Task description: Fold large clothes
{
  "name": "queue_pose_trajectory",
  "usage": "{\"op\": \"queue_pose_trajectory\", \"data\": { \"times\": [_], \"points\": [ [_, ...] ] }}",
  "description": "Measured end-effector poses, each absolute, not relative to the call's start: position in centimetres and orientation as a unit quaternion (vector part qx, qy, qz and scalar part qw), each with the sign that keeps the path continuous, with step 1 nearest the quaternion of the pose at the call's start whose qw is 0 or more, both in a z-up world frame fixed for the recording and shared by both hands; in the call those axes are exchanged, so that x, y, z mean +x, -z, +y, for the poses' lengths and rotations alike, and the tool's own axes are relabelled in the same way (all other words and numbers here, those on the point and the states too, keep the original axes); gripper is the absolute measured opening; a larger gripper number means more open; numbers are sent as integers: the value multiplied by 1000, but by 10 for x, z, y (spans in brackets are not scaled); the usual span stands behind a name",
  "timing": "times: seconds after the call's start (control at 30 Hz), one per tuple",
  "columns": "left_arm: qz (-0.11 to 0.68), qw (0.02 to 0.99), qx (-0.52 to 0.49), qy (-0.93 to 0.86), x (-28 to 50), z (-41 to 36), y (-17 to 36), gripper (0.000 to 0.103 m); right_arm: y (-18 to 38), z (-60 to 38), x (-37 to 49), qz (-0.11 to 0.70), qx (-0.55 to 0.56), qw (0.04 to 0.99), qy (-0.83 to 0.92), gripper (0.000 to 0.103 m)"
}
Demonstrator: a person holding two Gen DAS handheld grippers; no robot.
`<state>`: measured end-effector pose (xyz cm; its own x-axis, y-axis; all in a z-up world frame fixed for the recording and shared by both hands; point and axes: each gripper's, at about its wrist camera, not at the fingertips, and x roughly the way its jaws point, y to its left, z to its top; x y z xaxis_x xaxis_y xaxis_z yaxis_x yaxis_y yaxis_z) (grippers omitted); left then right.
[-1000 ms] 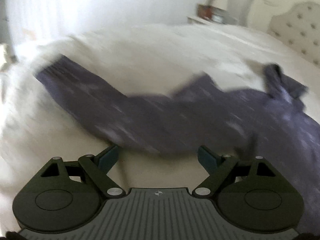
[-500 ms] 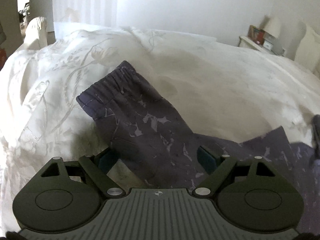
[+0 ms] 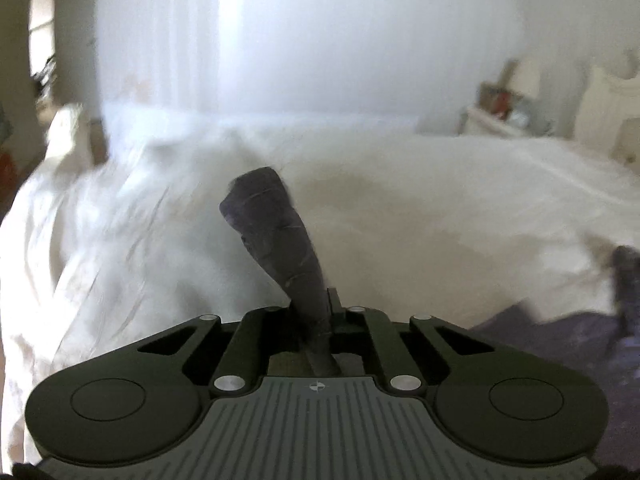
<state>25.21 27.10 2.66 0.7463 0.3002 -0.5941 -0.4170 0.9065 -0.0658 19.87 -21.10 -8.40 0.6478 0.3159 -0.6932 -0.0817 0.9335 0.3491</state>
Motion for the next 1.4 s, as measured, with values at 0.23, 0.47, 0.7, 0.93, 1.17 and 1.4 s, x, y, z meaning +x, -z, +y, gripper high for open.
{"op": "queue_pose_trajectory", "data": {
  "times": [0.23,0.47,0.7,0.93,1.17,1.4],
  "points": [
    [203,976,-37,-64,260,151,-107,9,102,-237,189,371,162,909,-95,102],
    [138,986,-10,95,275,17,-134,9,83,-258,182,339,150,925,-83,102],
    [164,965,-1,205,298,-82,-94,9,71,-293,174,309,185,932,-45,102],
    [221,944,4,245,310,-127,-34,10,69,-317,173,294,199,935,5,102],
    [303,913,-25,271,325,-133,-4,49,77,-327,179,309,207,928,33,102],
    [286,910,-26,300,310,-118,-9,65,84,-327,181,320,202,925,38,102]
  ]
}}
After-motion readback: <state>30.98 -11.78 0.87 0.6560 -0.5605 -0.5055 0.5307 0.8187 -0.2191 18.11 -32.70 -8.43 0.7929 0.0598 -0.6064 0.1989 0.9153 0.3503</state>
